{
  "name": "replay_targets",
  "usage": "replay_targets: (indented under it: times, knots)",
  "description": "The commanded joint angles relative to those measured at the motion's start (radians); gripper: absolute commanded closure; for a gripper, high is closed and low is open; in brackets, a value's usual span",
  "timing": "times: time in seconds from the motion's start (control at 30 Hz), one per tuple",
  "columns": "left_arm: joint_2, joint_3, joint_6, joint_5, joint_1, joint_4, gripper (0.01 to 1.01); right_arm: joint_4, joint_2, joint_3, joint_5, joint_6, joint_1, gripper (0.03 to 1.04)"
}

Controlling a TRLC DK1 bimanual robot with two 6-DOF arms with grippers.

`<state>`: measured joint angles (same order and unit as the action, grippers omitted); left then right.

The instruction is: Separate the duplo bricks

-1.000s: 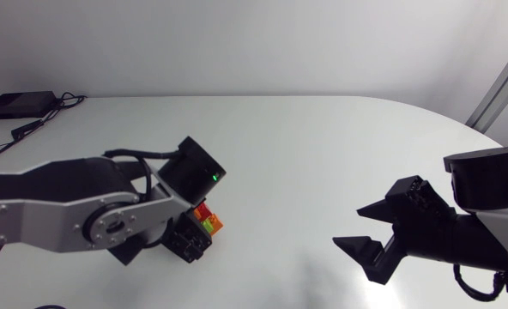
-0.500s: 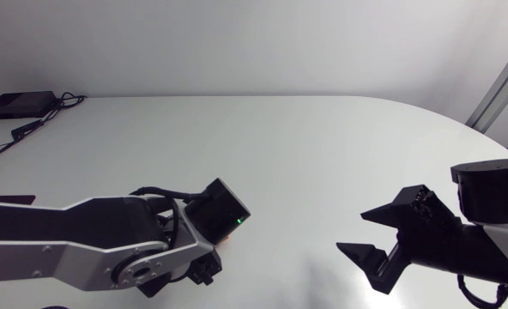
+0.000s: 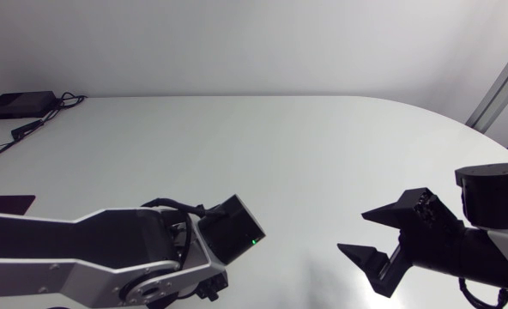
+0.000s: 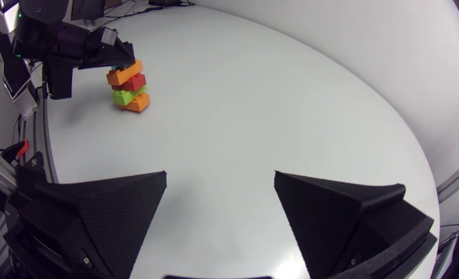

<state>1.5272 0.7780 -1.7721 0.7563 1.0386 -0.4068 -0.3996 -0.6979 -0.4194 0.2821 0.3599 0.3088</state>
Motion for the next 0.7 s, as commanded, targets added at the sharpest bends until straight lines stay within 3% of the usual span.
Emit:
replay_targets:
  times: [0.0, 0.13, 0.37, 0.5, 0.67]
  knots:
    - [0.028, 0.023, -0.013, 0.011, 0.023, -0.003, 0.413, 0.013, 0.001, 0.031, -0.006, 0.019, 0.012, 0.06]
    - [0.037, 0.040, 0.003, 0.011, 0.044, -0.003, 0.344, 0.015, 0.001, 0.033, -0.006, 0.021, 0.013, 0.06]
    - [0.037, 0.115, 0.028, 0.002, 0.046, -0.012, 0.090, 0.021, 0.003, 0.034, -0.006, 0.025, 0.013, 0.06]
    - [0.019, 0.230, 0.115, -0.058, 0.003, -0.125, 0.067, 0.021, 0.003, 0.030, -0.006, 0.025, 0.013, 0.06]
    - [-0.039, 0.389, 0.310, -0.282, -0.121, -0.329, 0.066, 0.018, 0.001, 0.021, -0.006, 0.024, 0.015, 0.06]
